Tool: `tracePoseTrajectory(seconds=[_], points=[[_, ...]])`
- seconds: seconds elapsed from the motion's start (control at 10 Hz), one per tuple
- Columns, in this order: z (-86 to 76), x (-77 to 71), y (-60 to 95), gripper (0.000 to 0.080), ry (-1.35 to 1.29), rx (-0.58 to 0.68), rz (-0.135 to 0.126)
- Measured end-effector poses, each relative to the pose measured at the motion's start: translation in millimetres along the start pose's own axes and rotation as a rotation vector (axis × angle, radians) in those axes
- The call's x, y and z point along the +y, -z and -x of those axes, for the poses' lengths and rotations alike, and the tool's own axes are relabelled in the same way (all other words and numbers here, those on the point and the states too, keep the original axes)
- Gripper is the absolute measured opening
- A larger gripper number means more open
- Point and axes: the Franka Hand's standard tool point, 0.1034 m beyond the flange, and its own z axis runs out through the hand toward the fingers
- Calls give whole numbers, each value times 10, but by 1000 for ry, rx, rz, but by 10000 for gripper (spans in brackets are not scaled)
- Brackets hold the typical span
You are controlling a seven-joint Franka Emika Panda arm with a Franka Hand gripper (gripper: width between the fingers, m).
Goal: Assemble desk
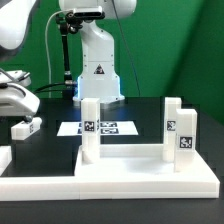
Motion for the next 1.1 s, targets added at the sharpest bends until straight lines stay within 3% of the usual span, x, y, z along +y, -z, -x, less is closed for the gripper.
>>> tracePoseTrajectory(seconds=[0.1, 0.3, 0.4, 0.5, 0.7, 0.9, 1.0, 1.1], points=[[1, 17, -24, 649, -3, -2, -1], [64, 200, -399, 649, -26, -60, -21], [80, 222, -548, 649, -40, -102, -31], [64, 192, -616, 649, -45, -115, -29], [58, 211, -583, 649, -47, -106, -27], [55, 212, -583, 416, -47, -105, -27], [56, 214, -582, 416, -47, -105, -27], [58, 217, -577, 291, -47, -104, -26]])
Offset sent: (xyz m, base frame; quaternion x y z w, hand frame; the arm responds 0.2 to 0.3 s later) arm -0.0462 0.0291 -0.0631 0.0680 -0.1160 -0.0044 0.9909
